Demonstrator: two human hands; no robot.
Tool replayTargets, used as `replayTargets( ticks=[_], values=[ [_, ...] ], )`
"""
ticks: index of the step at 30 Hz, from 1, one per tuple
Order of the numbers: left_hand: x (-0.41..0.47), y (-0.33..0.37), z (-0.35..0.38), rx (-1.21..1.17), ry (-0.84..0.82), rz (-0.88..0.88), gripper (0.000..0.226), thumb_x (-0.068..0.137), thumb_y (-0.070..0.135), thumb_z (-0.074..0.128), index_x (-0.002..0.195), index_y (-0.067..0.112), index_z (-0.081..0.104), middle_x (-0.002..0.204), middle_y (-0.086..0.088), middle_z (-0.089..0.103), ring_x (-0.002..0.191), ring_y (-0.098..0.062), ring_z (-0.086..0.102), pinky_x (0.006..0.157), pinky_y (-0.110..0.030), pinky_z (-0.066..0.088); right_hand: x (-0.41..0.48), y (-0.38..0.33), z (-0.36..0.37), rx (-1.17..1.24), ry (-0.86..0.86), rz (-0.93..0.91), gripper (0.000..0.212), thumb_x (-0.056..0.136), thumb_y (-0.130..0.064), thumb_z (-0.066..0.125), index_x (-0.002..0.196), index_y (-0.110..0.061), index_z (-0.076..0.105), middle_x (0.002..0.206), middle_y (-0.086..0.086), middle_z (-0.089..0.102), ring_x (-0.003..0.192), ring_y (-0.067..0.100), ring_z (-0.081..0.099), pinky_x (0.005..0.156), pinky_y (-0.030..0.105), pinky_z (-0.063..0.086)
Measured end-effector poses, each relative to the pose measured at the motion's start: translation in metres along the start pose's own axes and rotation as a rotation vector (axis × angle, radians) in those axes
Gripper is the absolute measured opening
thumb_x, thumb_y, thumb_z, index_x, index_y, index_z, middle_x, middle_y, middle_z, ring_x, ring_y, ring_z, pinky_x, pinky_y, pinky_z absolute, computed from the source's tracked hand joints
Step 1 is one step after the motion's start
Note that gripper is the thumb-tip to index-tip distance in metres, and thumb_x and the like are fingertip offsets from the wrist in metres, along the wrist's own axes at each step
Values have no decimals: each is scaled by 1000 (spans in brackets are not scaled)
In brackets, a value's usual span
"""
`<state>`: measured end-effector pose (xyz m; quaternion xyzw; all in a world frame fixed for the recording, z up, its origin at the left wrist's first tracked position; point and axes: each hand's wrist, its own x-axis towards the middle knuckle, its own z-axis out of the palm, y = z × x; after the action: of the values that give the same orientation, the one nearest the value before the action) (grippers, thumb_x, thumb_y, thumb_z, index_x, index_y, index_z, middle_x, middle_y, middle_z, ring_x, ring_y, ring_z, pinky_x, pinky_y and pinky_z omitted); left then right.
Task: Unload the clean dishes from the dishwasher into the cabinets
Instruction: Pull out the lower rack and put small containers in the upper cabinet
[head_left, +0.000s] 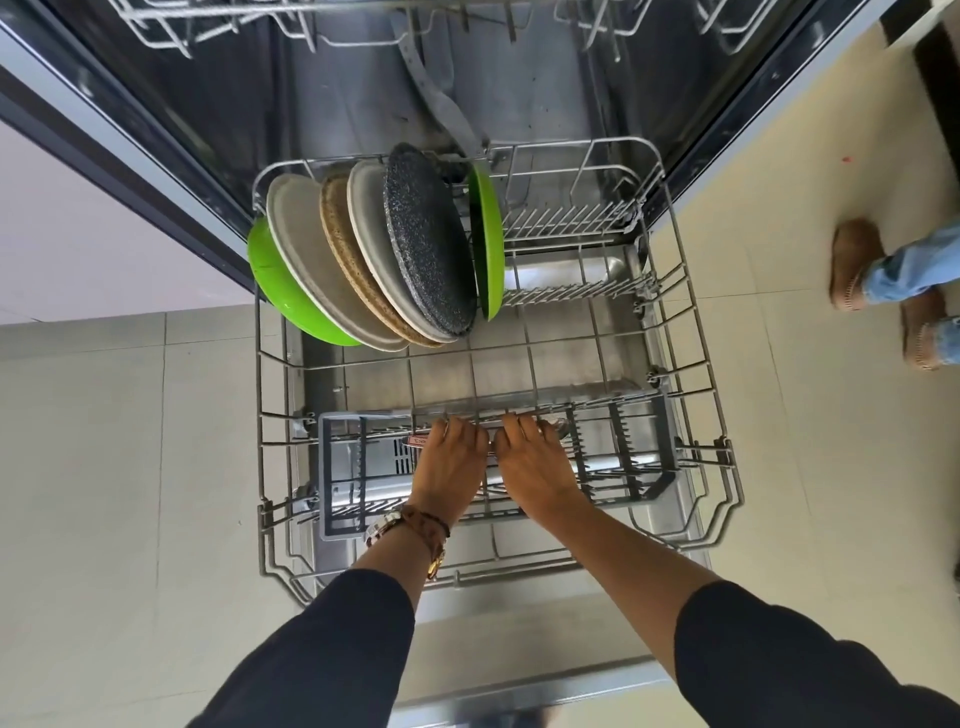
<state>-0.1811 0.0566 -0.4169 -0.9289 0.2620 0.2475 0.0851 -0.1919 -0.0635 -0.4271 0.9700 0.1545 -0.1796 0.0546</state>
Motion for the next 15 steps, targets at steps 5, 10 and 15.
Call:
replayTargets(
  ticks=[5, 10, 15],
  values=[
    [-12, -2, 5, -75, 92, 85, 26, 90, 5, 38, 110, 7, 54, 105, -8, 61, 97, -24, 57, 93, -35, 45, -5, 14, 3, -38, 40, -143, 26, 57, -27, 81, 71, -9, 69, 72, 7, 68, 70, 21, 65, 68, 31, 56],
    [-28, 1, -3, -157, 61, 156, 28, 98, 7, 25, 122, 4, 39, 115, -13, 49, 103, -27, 51, 94, -37, 40, -17, 21, -19, -19, -153, -249, 33, 89, -35, 53, 102, -5, 59, 89, 13, 70, 84, 27, 67, 84, 37, 48],
    [-36, 4, -41, -193, 60, 187, 28, 98, 8, 30, 124, 5, 39, 113, -12, 54, 99, -25, 56, 89, -33, 46, -23, 32, -62, -25, -165, -227, 30, 98, -26, 40, 115, -4, 54, 97, 13, 70, 92, 28, 67, 93, 39, 46]
  ],
)
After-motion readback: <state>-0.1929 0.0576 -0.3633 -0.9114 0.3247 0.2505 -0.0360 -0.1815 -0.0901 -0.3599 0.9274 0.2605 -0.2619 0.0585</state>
